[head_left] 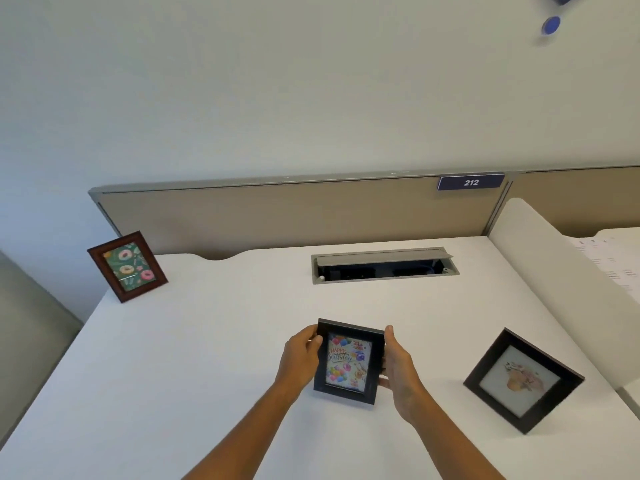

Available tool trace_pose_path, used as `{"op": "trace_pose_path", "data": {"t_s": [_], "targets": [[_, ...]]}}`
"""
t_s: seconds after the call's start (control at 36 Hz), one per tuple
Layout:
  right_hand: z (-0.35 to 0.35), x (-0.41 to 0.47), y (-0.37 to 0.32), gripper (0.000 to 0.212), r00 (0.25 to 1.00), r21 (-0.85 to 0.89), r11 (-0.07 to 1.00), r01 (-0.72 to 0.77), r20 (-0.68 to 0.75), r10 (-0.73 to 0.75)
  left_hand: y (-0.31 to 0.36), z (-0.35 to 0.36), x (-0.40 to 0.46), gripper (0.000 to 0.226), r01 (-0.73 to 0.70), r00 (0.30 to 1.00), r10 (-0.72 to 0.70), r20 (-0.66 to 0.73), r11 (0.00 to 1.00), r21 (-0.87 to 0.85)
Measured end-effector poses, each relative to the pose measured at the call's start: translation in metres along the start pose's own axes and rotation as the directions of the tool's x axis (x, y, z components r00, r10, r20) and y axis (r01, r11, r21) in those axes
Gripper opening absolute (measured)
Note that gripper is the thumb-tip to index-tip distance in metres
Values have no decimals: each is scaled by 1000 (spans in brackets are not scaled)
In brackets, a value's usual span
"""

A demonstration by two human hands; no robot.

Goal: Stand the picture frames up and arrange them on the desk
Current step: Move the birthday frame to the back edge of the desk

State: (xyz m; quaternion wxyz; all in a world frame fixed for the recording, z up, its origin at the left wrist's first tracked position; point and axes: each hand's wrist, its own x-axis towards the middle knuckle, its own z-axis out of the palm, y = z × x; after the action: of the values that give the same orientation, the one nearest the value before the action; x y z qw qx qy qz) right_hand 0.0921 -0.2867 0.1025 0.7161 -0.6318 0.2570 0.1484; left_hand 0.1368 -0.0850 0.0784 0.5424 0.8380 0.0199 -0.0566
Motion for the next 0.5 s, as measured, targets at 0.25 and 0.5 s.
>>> {"op": "trace_pose_path", "data": {"t_s": [0.25, 0.5], "targets": [[57, 45, -41, 71, 994, -83, 996, 38, 104, -29, -8, -54, 43, 29, 43, 995, -44, -85, 999, -14], [106, 106, -88, 71, 992, -145, 988, 48, 126, -30, -10, -95, 109, 28, 53, 990, -55, -129, 998, -15]]}}
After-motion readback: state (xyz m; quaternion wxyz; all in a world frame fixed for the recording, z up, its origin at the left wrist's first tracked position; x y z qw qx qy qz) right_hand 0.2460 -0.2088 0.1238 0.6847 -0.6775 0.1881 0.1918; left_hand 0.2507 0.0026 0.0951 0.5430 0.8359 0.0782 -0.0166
